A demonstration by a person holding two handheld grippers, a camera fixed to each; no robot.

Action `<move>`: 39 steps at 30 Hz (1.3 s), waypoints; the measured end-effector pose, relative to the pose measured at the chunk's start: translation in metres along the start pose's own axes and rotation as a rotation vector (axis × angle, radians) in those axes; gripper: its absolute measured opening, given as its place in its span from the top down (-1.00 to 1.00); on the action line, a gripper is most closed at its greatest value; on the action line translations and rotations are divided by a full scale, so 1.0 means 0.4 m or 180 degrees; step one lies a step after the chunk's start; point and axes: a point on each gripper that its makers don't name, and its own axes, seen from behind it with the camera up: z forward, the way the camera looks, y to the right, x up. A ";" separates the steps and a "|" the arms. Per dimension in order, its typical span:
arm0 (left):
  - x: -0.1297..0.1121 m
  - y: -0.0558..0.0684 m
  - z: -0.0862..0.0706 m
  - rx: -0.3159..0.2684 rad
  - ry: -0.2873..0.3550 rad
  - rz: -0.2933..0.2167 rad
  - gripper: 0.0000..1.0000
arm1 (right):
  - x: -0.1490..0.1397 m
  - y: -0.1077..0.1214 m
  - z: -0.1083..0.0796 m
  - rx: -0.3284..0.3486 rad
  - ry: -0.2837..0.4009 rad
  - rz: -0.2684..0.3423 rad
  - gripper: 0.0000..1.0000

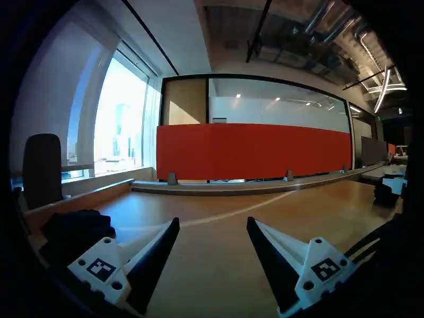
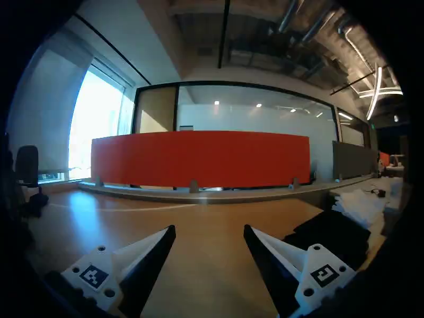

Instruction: Fold towel

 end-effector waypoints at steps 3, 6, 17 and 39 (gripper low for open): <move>0.000 -0.001 0.000 0.0000 0.0000 0.0000 -0.88 | 0.001 0.000 0.001 -0.0004 -0.0001 0.0001 -0.99; 0.000 0.000 0.000 0.0000 0.0000 0.0000 -0.88 | 0.001 0.001 0.000 -0.0011 0.0000 0.0001 -0.99; 0.000 0.000 0.000 0.0000 0.0000 0.0000 -0.88 | 0.002 0.001 0.001 -0.0005 -0.0001 0.0002 -1.00; -0.001 0.001 0.000 0.0000 0.0000 0.0000 -0.88 | 0.006 -0.002 -0.004 0.0012 -0.0006 0.0002 -1.00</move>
